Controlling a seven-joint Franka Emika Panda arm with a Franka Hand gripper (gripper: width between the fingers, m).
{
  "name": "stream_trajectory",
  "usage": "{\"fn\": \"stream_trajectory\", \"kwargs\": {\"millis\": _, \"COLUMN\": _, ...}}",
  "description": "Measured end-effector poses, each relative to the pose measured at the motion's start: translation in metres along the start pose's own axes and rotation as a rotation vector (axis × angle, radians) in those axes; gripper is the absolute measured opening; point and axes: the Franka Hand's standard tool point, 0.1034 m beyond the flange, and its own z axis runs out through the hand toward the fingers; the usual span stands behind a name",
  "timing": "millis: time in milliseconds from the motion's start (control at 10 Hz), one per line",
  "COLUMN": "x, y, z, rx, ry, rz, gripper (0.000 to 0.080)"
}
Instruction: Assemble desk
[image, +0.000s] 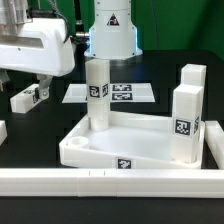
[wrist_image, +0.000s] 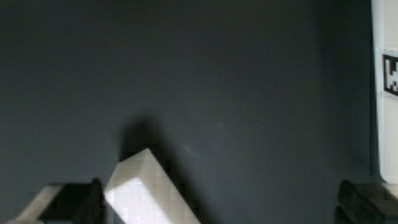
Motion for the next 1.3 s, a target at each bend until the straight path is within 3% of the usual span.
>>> {"fn": "stream_trajectory", "kwargs": {"millis": 300, "x": -0.001, "y": 0.001, "z": 0.001, "rx": -0.002, "ry": -0.002, "rz": 0.001, "gripper": 0.0649}}
{"fn": "stream_trajectory", "kwargs": {"millis": 400, "x": -0.005, "y": 0.015, "z": 0.005, "rx": -0.016, "ry": 0.015, "rz": -0.056, "gripper": 0.0649}}
{"fn": "stream_trajectory", "kwargs": {"millis": 600, "x": -0.026, "y": 0.057, "z": 0.020, "rx": -0.054, "ry": 0.019, "rz": -0.159, "gripper": 0.0649}}
{"fn": "stream_trajectory", "kwargs": {"millis": 800, "x": -0.032, "y": 0.082, "z": 0.024, "rx": -0.063, "ry": 0.007, "rz": -0.164, "gripper": 0.0649}}
{"fn": "stream_trajectory", "kwargs": {"millis": 1000, "x": -0.034, "y": 0.077, "z": 0.025, "rx": -0.051, "ry": -0.020, "rz": -0.155, "gripper": 0.0649}}
{"fn": "stream_trajectory", "kwargs": {"millis": 1100, "x": -0.036, "y": 0.076, "z": 0.026, "rx": -0.035, "ry": -0.061, "rz": -0.150, "gripper": 0.0649}}
{"fn": "stream_trajectory", "kwargs": {"millis": 1200, "x": -0.039, "y": 0.078, "z": 0.028, "rx": 0.002, "ry": -0.154, "rz": -0.162, "gripper": 0.0649}}
{"fn": "stream_trajectory", "kwargs": {"millis": 1300, "x": -0.037, "y": 0.086, "z": 0.029, "rx": 0.012, "ry": -0.230, "rz": -0.160, "gripper": 0.0649}}
